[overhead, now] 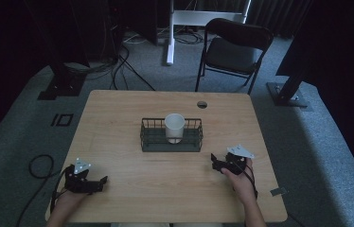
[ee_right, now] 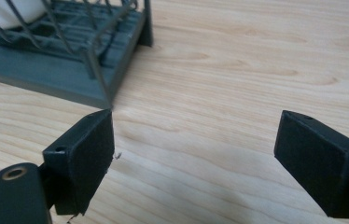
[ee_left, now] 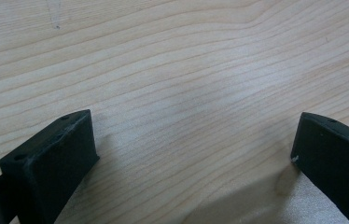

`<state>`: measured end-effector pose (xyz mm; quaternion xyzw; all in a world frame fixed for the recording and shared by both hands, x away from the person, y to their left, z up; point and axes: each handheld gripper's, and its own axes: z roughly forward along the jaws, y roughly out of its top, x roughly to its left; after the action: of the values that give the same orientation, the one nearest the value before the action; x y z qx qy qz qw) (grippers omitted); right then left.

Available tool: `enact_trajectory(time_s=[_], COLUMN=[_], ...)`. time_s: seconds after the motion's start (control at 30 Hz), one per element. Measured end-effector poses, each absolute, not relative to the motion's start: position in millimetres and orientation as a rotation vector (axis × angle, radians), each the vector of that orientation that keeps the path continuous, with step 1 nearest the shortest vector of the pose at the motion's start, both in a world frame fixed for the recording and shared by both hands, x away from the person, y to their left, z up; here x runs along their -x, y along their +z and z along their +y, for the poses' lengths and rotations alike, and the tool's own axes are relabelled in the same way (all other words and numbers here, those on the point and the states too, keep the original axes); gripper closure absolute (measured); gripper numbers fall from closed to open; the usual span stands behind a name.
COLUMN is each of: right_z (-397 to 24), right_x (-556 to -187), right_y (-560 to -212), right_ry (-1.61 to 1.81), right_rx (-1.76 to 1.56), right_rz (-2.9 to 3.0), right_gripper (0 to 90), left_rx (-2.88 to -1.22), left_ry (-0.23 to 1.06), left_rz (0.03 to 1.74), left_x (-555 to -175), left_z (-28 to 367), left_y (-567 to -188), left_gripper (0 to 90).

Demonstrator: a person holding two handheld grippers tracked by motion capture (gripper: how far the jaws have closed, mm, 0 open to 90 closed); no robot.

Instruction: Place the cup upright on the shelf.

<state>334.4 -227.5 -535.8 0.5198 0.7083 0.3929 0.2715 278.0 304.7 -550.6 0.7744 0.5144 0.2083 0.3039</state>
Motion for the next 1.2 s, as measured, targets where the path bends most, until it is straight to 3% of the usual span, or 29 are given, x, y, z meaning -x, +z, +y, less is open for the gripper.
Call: enact_trajectory(time_s=[1.2], right_z=[-283], right_x=[-333], right_y=[-552], right_ry=[0.942], right_rx=[-1.334], right_rz=[2.19], right_gripper=[11.8], left_rx=[-2.051], left_ry=[0.552], left_rz=[1.363], left_x=[-278], left_z=[305], left_y=[-551], left_gripper=[0.1])
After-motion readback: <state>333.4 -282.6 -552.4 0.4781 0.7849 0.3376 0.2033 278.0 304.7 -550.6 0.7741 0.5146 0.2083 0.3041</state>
